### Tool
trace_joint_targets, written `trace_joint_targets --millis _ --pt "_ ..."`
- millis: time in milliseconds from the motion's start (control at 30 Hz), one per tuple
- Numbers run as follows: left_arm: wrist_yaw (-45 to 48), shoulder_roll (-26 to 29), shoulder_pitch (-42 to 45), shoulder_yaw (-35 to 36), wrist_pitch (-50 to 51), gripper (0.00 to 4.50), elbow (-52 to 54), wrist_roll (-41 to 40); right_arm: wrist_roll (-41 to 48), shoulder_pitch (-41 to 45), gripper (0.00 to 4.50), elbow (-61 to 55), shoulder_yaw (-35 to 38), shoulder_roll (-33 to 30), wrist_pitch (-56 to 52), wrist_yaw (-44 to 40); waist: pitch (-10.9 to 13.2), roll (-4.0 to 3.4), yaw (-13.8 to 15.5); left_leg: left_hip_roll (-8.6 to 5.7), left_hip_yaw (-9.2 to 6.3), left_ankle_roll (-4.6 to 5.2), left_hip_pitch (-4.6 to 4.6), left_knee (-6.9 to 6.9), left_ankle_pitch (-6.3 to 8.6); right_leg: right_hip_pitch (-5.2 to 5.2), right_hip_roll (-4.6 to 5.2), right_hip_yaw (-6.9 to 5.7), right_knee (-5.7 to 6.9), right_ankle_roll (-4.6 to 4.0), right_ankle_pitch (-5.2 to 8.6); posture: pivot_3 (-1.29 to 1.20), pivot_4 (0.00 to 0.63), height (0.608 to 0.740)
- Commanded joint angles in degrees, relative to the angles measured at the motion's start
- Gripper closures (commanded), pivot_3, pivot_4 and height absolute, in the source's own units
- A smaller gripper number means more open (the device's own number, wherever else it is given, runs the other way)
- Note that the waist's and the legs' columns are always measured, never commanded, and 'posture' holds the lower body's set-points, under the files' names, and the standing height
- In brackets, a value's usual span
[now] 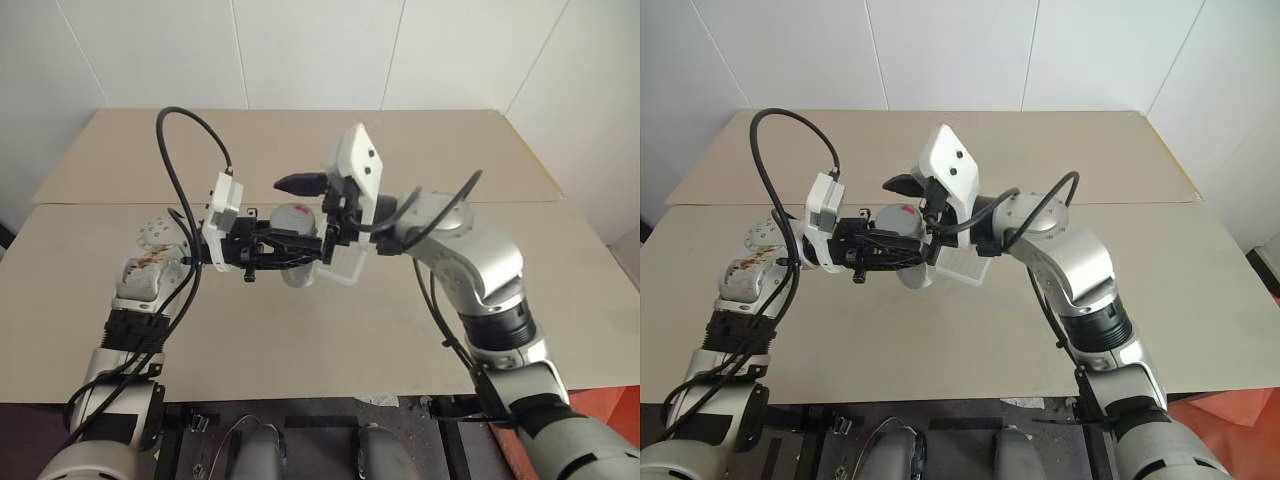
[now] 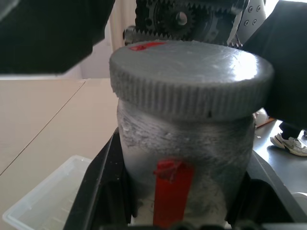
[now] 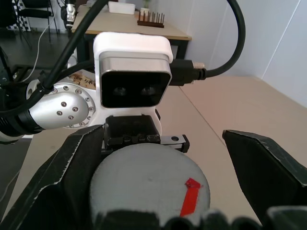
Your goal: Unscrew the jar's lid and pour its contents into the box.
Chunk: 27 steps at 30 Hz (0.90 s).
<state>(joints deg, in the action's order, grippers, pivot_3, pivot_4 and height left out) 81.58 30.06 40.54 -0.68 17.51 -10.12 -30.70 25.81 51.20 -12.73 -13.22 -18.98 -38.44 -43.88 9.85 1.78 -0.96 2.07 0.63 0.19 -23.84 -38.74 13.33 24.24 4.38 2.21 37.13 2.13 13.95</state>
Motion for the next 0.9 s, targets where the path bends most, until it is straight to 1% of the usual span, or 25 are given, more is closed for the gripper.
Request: trace_joint_targets --millis 33,267,467,767,900 --pt "0.6 1.1 0.3 1.0 -0.3 2.57 2.1 -0.8 -1.2 1.6 0.03 0.3 1.8 -0.9 1.9 -0.4 0.0 0.00 0.0 0.00 0.00 0.00 0.00 0.00 0.00 0.00 0.00 0.00 0.00 0.00 0.00 0.00 0.150 0.740" --pt "1.0 3.2 -1.1 1.9 0.1 2.57 3.1 -1.6 -0.2 -0.6 0.03 -0.8 5.0 -4.8 1.5 -1.7 0.0 0.00 0.0 0.01 0.00 0.00 0.00 0.00 0.00 0.00 0.00 0.00 0.00 0.00 0.00 0.00 0.150 0.740" --pt "1.2 3.9 -1.4 1.8 0.1 2.57 3.6 -1.9 1.0 -2.7 0.03 -2.6 6.9 -8.2 1.2 -2.4 0.0 0.00 0.1 0.00 0.00 0.00 0.00 0.00 0.00 -0.01 0.00 0.00 -0.01 0.00 0.00 0.00 0.150 0.740" --pt "1.6 4.0 -1.3 1.6 -0.1 2.57 3.7 -1.6 2.3 -5.4 0.03 -6.0 7.7 -10.2 1.1 -3.1 0.0 0.00 -0.1 0.01 0.01 0.00 0.00 0.00 0.00 0.00 0.00 0.01 -0.01 0.00 0.00 0.00 0.150 0.740" --pt "1.7 3.8 -1.4 1.4 -0.2 2.57 3.6 -1.5 3.8 -7.0 0.03 -8.5 8.0 -11.4 1.1 -5.0 0.0 0.00 0.0 0.01 0.00 0.00 0.00 0.01 0.00 0.00 -0.01 0.01 -0.02 0.00 0.00 0.00 0.150 0.740"
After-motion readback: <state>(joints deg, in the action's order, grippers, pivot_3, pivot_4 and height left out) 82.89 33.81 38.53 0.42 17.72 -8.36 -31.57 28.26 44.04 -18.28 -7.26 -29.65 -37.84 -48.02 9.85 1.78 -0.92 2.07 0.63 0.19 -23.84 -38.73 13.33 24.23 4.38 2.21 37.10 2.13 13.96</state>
